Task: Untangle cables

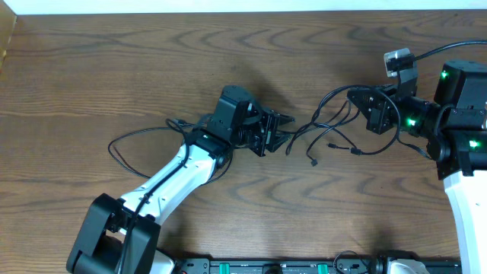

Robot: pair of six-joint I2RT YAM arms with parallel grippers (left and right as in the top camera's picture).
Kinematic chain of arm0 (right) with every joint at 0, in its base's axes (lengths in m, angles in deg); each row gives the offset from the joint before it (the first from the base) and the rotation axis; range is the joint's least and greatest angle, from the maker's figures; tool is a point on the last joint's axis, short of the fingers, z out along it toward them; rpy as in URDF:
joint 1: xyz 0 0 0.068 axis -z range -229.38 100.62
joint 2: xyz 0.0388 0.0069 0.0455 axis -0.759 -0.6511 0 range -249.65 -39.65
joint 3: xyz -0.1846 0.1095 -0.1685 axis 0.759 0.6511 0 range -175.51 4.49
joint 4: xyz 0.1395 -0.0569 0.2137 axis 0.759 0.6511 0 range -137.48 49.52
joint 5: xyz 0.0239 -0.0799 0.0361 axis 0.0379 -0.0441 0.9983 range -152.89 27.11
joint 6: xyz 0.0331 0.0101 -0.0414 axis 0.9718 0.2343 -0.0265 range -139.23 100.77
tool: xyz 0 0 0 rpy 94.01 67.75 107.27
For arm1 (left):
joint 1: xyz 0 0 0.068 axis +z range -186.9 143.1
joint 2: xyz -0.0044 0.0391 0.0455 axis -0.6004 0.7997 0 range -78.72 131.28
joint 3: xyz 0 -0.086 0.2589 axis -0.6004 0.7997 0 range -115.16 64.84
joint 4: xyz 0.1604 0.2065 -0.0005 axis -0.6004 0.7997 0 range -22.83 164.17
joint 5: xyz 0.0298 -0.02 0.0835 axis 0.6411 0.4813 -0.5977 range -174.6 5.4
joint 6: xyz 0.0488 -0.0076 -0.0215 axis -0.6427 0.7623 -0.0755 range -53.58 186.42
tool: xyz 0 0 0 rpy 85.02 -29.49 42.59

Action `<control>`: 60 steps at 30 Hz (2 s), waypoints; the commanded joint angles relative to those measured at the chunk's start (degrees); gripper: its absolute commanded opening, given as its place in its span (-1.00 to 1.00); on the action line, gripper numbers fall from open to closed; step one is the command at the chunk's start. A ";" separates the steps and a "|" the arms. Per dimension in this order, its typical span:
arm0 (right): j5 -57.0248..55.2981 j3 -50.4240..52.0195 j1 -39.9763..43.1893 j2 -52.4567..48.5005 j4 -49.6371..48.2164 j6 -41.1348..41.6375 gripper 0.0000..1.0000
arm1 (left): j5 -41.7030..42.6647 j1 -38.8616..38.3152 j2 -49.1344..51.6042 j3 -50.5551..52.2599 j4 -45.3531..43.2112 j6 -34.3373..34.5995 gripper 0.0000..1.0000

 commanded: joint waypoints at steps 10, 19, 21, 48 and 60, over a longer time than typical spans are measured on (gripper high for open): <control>1.20 -0.90 -0.35 0.48 0.76 -0.66 -0.97 | -1.36 -1.75 0.22 -0.96 -3.06 0.98 -0.50; 0.52 -0.90 -0.35 0.48 1.60 -0.68 -0.98 | -4.13 -1.09 0.22 -0.96 -3.04 -5.46 -0.85; -2.51 -0.90 -0.35 0.48 3.04 -0.66 -0.97 | -4.63 -0.02 0.22 -0.96 -3.06 -8.66 -0.85; -56.83 -0.55 -0.35 -1.73 29.99 33.77 0.98 | -1.79 9.27 0.15 -0.96 -2.32 -17.57 -0.85; -31.52 -0.52 -0.35 -3.67 20.59 20.17 0.98 | -5.07 9.27 0.15 -0.90 1.88 -20.35 -0.85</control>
